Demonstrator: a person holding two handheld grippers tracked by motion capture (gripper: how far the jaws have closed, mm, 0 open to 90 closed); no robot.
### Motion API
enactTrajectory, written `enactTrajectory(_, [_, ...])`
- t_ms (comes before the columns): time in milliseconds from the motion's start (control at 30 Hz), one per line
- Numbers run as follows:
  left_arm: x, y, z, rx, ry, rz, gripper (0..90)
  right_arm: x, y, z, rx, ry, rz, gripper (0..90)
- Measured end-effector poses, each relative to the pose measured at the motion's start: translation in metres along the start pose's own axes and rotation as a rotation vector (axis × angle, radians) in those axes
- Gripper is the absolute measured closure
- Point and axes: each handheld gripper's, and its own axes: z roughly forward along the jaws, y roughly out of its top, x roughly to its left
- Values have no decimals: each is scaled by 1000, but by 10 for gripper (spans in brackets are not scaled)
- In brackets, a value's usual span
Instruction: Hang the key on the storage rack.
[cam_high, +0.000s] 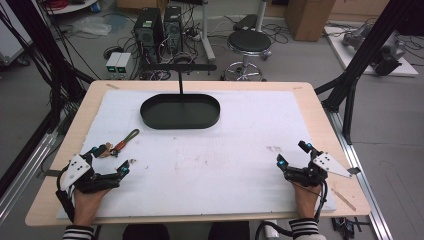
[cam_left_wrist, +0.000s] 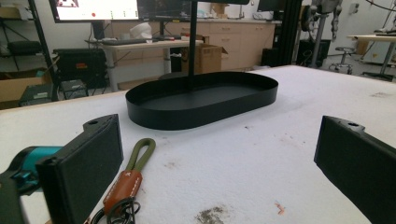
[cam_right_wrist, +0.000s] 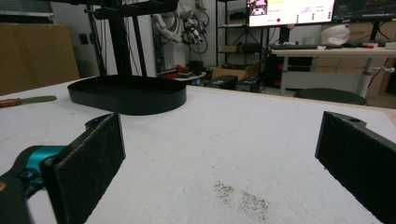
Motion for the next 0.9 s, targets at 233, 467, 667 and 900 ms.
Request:
enactTrajectory(233, [0, 1, 1, 15, 9, -2, 17, 0, 0, 0, -3, -1, -8, 5])
enactTrajectory(467, [1, 1, 1, 12, 20, -21, 17, 1, 0, 0, -4, -5, -15, 5])
enactTrajectory(667, [4, 3, 4, 55, 8, -36, 17, 1, 0, -1, -8, -6, -12, 5])
enactTrajectory(900, [13, 33, 9, 120, -9, 12, 17, 1, 0, -1, -7, -6, -11, 5])
